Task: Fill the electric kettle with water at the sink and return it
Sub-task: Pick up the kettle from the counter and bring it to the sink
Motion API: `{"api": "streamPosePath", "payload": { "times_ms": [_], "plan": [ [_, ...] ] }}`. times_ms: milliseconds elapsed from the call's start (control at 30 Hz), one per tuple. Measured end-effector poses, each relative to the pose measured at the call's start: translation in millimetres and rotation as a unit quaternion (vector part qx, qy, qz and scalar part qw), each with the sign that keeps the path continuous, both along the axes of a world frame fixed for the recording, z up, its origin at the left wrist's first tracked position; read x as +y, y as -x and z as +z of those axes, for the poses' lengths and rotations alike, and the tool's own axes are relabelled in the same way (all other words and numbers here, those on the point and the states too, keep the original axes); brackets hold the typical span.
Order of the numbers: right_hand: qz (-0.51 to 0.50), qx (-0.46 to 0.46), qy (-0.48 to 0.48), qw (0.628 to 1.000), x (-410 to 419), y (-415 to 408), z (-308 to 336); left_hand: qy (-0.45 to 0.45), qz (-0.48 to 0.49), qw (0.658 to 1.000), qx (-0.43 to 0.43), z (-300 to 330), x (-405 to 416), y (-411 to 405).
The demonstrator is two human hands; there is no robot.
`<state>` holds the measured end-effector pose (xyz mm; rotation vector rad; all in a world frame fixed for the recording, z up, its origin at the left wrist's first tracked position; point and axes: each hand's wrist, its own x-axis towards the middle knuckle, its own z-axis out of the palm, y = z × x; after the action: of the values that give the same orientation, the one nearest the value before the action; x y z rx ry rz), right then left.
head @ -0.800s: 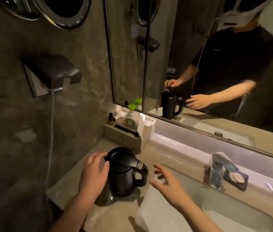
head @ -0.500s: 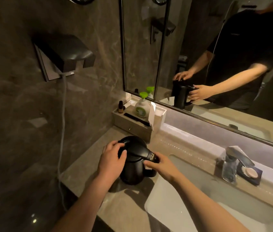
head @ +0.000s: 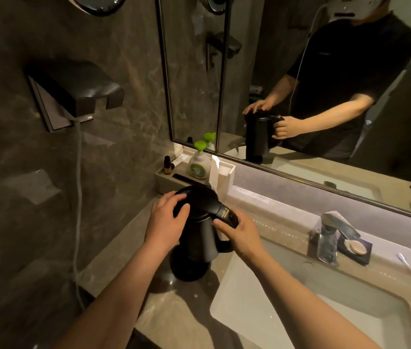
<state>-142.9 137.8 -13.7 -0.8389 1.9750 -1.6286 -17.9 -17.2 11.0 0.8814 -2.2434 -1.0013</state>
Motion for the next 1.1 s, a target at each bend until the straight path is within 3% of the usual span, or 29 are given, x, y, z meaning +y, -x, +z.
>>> {"api": "streamPosePath", "payload": {
  "times_ms": [333, 567, 667, 800, 1100],
  "plan": [
    [-0.089, 0.108, -0.043, 0.989, 91.3, 33.1, 25.3, -0.027, -0.135, 0.988, 0.073, 19.2, 56.2, 58.8],
    [-0.165, 0.093, -0.13, 0.973, 169.9, 42.5, 2.0, -0.042, -0.293, 0.949, 0.111, 45.7, 126.6, 94.1],
    [-0.207, 0.062, -0.13, 0.968, 206.7, 40.5, -11.0, -0.091, -0.34, 0.932, 0.088, 38.0, 150.6, 115.1],
    [-0.265, 0.009, -0.124, 0.956, 253.8, 38.6, -29.0, -0.104, -0.319, 0.941, 0.042, 6.5, 164.2, 142.4],
    [-0.325, -0.12, -0.106, 0.932, 313.0, 59.3, -75.5, 0.05, -0.395, 0.906, -0.147, -37.1, 203.9, 229.0]
  ]
}}
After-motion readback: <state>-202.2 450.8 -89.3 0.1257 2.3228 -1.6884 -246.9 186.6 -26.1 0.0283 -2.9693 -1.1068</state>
